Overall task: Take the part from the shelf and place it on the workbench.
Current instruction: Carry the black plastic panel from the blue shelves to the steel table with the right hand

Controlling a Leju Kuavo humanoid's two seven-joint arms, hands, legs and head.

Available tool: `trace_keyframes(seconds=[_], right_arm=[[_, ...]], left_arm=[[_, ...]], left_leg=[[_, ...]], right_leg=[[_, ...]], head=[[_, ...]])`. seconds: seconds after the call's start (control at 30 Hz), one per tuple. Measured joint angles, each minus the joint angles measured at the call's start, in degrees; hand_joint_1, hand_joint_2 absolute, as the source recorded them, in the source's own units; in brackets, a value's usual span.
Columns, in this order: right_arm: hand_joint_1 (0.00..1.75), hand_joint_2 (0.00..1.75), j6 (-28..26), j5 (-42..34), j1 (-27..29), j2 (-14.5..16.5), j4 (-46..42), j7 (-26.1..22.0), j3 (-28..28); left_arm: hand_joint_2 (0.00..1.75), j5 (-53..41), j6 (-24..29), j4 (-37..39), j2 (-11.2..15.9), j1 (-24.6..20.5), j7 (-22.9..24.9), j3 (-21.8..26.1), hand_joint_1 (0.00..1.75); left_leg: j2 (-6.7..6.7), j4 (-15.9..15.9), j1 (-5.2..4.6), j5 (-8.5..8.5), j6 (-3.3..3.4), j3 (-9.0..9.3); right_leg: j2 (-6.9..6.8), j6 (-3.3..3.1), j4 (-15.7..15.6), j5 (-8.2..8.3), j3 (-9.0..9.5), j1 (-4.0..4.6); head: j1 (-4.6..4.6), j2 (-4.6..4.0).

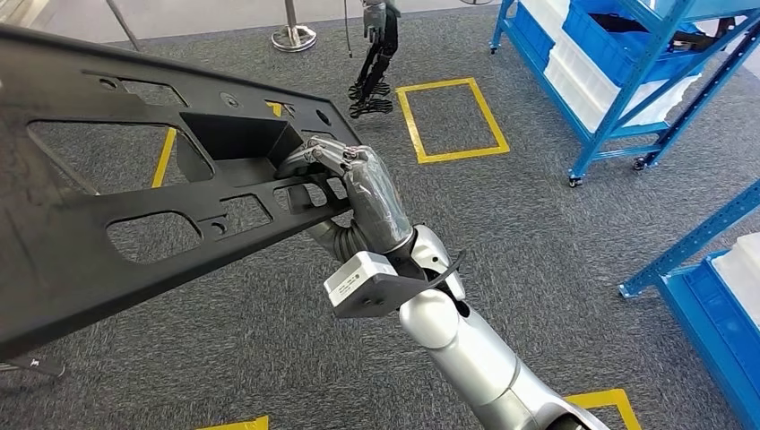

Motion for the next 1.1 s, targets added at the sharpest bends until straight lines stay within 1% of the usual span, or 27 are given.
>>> trace_keyframes(seconds=[0.03, 0.1, 0.13, 0.17, 0.2, 0.23, 0.3, 0.37, 0.4, 0.43, 0.47, 0.5, 0.53, 0.57, 0.6, 0.63, 0.67, 0.73, 0.77, 0.8, 0.87, 0.9, 0.93, 0.97, 1.0, 1.03, 1.1], right_arm=[[1.75, 1.75, 0.0, 0.0, -0.01, 0.05, 0.0, 0.0, 0.0], [1.75, 1.75, 0.0, 0.0, -0.07, 0.14, 0.0, -0.03, 0.0], [1.75, 1.75, 0.01, 0.0, -0.08, 0.17, 0.0, -0.04, 0.01], [1.75, 1.75, 0.01, -0.01, -0.08, 0.18, 0.0, -0.06, 0.02], [1.75, 1.75, 0.02, -0.02, -0.08, 0.24, 0.0, -0.09, 0.03], [1.75, 1.75, 0.02, -0.07, -0.07, 0.32, 0.0, -0.12, 0.04], [1.75, 1.75, 0.02, -0.25, -0.14, 0.53, -0.01, -0.33, 0.08], [1.75, 1.75, 0.04, -0.57, -0.07, 0.56, 0.01, -0.54, 0.11], [1.75, 1.75, 0.06, -0.74, 0.0, 0.53, 0.04, -0.6, 0.13], [1.75, 1.75, 0.09, -0.93, 0.07, 0.5, 0.07, -0.62, 0.15], [1.75, 1.75, 0.11, -1.11, 0.11, 0.49, 0.1, -0.66, 0.17], [1.75, 1.75, 0.14, -1.28, 0.11, 0.49, 0.12, -0.71, 0.19], [1.75, 1.75, 0.16, -1.45, 0.09, 0.5, 0.13, -0.78, 0.21], [1.75, 1.75, 0.17, -1.62, 0.07, 0.51, 0.13, -0.86, 0.22], [1.75, 1.75, 0.19, -1.8, 0.03, 0.54, 0.14, -0.98, 0.24], [1.75, 1.75, 0.2, -2.01, 0.03, 0.56, 0.16, -1.08, 0.26], [1.75, 1.75, 0.22, -2.21, 0.04, 0.58, 0.19, -1.16, 0.26], [1.75, 1.75, 0.27, -2.58, 0.03, 0.72, 0.26, -1.28, 0.26], [1.75, 1.75, 0.33, -2.76, -0.01, 0.85, 0.27, -1.32, 0.26], [1.75, 1.75, 0.4, -2.92, -0.06, 1.01, 0.27, -1.39, 0.26], [1.75, 1.75, 0.59, -3.25, -0.08, 1.21, 0.3, -1.5, 0.26], [1.75, 1.75, 0.65, -3.36, -0.05, 1.25, 0.34, -1.54, 0.26], [1.75, 1.75, 0.69, -3.44, -0.01, 1.25, 0.4, -1.54, 0.27], [1.75, 1.75, 0.7, -3.48, 0.01, 1.25, 0.48, -1.54, 0.27], [1.75, 1.75, 0.7, -3.5, 0.02, 1.25, 0.54, -1.54, 0.27], [1.75, 1.75, 0.7, -3.5, 0.01, 1.27, 0.57, -1.55, 0.27], [1.75, 1.75, 0.68, -3.5, -0.03, 1.32, 0.59, -1.57, 0.26]], left_arm=[[1.75, 0.0, 0.03, 0.0, 0.0, 0.03, -0.01, 0.0, 0.0], [1.75, 0.01, 0.11, 0.0, -0.02, -0.02, -0.01, 0.0, 0.0], [1.75, 0.01, 0.16, 0.0, -0.03, -0.08, -0.03, 0.0, 0.0], [1.75, 0.03, 0.22, 0.0, -0.03, -0.11, -0.06, 0.0, 0.0], [1.75, 0.05, 0.28, -0.01, -0.02, -0.11, -0.08, 0.0, 0.0], [1.75, 0.08, 0.36, -0.01, 0.01, -0.05, -0.08, 0.01, 0.0], [1.75, 0.12, 0.48, -0.07, 0.14, -0.01, -0.08, 0.02, 0.0], [1.75, 0.19, 0.59, -0.15, 0.24, -0.15, -0.11, 0.02, 0.0], [1.75, 0.22, 0.62, -0.17, 0.25, -0.2, -0.14, 0.02, 0.0], [1.75, 0.27, 0.64, -0.17, 0.25, -0.15, -0.16, 0.03, 0.0], [1.75, 0.32, 0.65, -0.17, 0.26, -0.04, -0.18, 0.03, 0.0], [1.75, 0.37, 0.68, -0.17, 0.26, 0.07, -0.21, 0.04, 0.0], [1.75, 0.41, 0.75, -0.17, 0.26, 0.16, -0.24, 0.04, 0.0], [1.75, 0.43, 0.85, -0.17, 0.26, 0.21, -0.3, 0.04, 0.0], [1.75, 0.44, 0.97, -0.18, 0.28, 0.17, -0.39, 0.04, 0.0], [1.75, 0.45, 1.06, -0.19, 0.32, 0.14, -0.53, 0.04, 0.0], [1.75, 0.47, 1.12, -0.2, 0.37, 0.14, -0.66, 0.04, 0.0], [1.75, 0.51, 1.17, -0.2, 0.5, 0.35, -0.82, 0.04, 0.0], [1.75, 0.52, 1.18, -0.2, 0.57, 0.5, -0.84, 0.04, 0.0], [1.75, 0.52, 1.18, -0.2, 0.62, 0.6, -0.9, 0.04, 0.0], [1.75, 0.5, 1.16, -0.2, 0.68, 0.51, -1.13, 0.04, 0.0], [1.75, 0.47, 1.15, -0.2, 0.68, 0.43, -1.26, 0.04, 0.0], [1.75, 0.44, 1.11, -0.2, 0.68, 0.36, -1.35, 0.04, 0.0], [1.75, 0.38, 1.08, -0.2, 0.68, 0.34, -1.38, 0.04, 0.0], [1.75, 0.31, 1.04, -0.2, 0.68, 0.34, -1.38, 0.04, 0.0], [1.75, 0.23, 1.01, -0.2, 0.68, 0.34, -1.34, 0.03, 0.0], [1.75, 0.12, 0.95, -0.19, 0.6, 0.27, -1.32, 0.02, 0.0]], left_leg=[[0.99, -4.0, 0.04, 1.8, 0.02, 2.25], [3.94, -10.73, -0.47, 3.81, 0.17, 5.71], [4.89, -12.22, -0.76, 3.96, 0.37, 6.3], [5.01, -12.57, -1.11, 3.74, 0.65, 6.24], [4.31, -12.67, -1.23, 3.79, 1.08, 6.09], [3.57, -12.81, -1.24, 3.9, 1.46, 6.07], [2.09, -13.09, -1.07, 4.17, 2.32, 6.13], [0.54, -13.18, -0.89, 4.32, 2.87, 6.13], [-0.3, -13.18, -0.88, 4.36, 2.99, 6.11], [-1.18, -13.17, -0.85, 4.39, 3.03, 6.1], [-2.03, -13.14, -0.8, 4.41, 3.04, 6.11], [-2.89, -13.1, -0.7, 4.43, 3.02, 6.12], [-3.74, -13.02, -0.57, 4.44, 2.94, 6.13], [-4.5, -12.96, -0.42, 4.45, 2.78, 6.1], [-5.3, -12.8, -0.36, 4.49, 2.52, 5.9], [-5.97, -12.76, -0.32, 4.63, 2.14, 5.65], [-6.51, -12.8, -0.27, 4.79, 1.76, 5.37], [-7.35, -13.08, -0.09, 5.16, 0.99, 5.0], [-6.73, -12.87, -0.12, 5.0, 0.75, 4.85], [-5.43, -11.75, -0.22, 4.3, 0.56, 4.36], [-2.03, -5.96, -0.44, 1.26, 0.41, 1.92], [-1.07, -2.01, -0.4, -0.46, 0.36, 0.19], [-0.69, 1.2, -0.33, -1.58, 0.32, -1.22], [-0.52, 2.69, -0.27, -1.77, 0.29, -1.81], [-0.36, 1.88, -0.19, -0.93, 0.27, -1.28], [0.04, -1.12, -0.11, 0.73, 0.28, 0.31], [2.48, -8.89, -0.39, 3.57, 0.27, 4.27]], right_leg=[[-0.57, 0.12, 0.02, -0.12, 0.14, 0.02], [-1.48, 0.49, 0.16, -0.39, 0.27, 0.35], [-1.94, 0.68, 0.2, -0.47, 0.29, 0.53], [-2.52, 0.88, 0.2, -0.52, 0.3, 0.67], [-3.17, 1.11, 0.15, -0.58, 0.4, 0.63], [-3.2, 1.4, 0.25, -0.86, 0.46, 0.51], [-1.23, 1.82, 2.63, -2.69, -0.45, 0.26], [1.35, 1.9, 9.27, -5.99, -3.58, 0.19], [1.84, 1.9, 13.15, -7.39, -5.53, 0.2], [2.03, 1.91, 15.88, -7.94, -7.02, 0.2], [2.11, 1.93, 16.65, -7.42, -7.63, 0.19], [2.22, 1.94, 15.23, -5.9, -7.18, 0.17], [2.67, 1.96, 11.76, -3.6, -5.72, 0.1], [3.77, 1.98, 7.87, -1.58, -4.03, -0.05], [5.05, 1.96, 4.32, -0.31, -2.49, -0.24], [6.15, 1.89, 2.0, 0.31, -1.51, -0.37], [6.83, 1.78, 1.07, 0.22, -1.16, -0.43], [6.17, 1.28, 0.71, 0.22, -0.97, -0.35], [5.59, 1.0, 0.6, 0.32, -0.87, -0.4], [4.88, 0.65, 0.49, 0.41, -0.74, -0.45], [3.37, 0.21, 0.38, 0.41, -0.59, -0.39], [2.56, 0.07, 0.39, 0.35, -0.56, -0.29], [1.78, 0.02, 0.39, 0.31, -0.54, -0.22], [1.04, 0.0, 0.4, 0.25, -0.52, -0.19], [0.36, 0.03, 0.4, 0.19, -0.47, -0.19], [-0.25, 0.13, 0.4, 0.1, -0.38, -0.21], [-1.21, 0.53, 0.44, -0.16, -0.15, -0.06]], head=[[-0.07, 0.0], [-0.21, 0.0], [-0.21, 0.0], [-0.14, 0.0], [-0.06, 0.0], [0.03, 0.0], [0.16, 0.0], [0.63, 0.0], [0.93, 0.0], [1.18, 0.0], [1.34, 0.0], [1.49, 0.0], [1.63, 0.0], [1.79, 0.0], [1.93, 0.0], [1.97, 0.0], [1.96, 0.0], [1.73, 0.0], [1.57, 0.0], [1.2, 0.0], [0.44, 0.0], [0.13, 0.0], [0.03, 0.0], [-0.02, 0.0], [-0.08, 0.0], [-0.11, 0.0], [-0.2, 0.0]])
